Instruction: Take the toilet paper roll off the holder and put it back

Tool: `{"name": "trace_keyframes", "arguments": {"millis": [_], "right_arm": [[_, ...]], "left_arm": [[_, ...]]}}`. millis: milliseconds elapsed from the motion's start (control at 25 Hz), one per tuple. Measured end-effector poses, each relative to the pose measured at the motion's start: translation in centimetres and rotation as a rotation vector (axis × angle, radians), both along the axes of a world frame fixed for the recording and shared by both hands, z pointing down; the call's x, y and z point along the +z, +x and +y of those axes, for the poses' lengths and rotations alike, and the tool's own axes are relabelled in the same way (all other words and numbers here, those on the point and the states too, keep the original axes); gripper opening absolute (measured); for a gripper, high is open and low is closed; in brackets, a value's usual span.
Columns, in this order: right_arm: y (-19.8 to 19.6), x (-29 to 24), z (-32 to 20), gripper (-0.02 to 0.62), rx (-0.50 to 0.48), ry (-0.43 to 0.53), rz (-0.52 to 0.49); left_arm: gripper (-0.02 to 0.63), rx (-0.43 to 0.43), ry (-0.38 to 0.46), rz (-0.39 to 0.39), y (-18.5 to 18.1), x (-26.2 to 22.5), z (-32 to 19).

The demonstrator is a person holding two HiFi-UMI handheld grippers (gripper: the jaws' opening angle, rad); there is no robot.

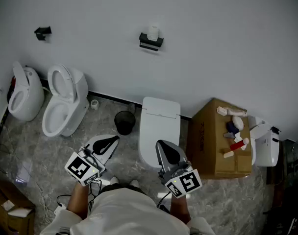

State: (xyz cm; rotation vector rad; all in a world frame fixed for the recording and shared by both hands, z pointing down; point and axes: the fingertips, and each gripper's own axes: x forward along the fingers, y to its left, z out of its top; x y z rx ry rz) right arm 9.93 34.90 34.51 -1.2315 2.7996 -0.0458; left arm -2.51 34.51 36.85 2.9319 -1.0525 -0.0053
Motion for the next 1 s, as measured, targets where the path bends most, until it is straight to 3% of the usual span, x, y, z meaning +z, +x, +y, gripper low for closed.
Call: {"name": "trace_keyframes", "arguments": {"millis": [560, 1000], "right_arm": [[-0.3, 0.3, -0.5, 0.011, -0.033, -0.002, 0.017], [0.8, 0.6, -1.1, 0.002, -0.002, 0.005, 0.026]], "left_arm": [[0.003, -0.029, 0.004, 0.0, 0.1, 0.0, -0.2], [0.004, -0.039, -0.004, 0.001, 0.7, 0.4, -0.7]]}}
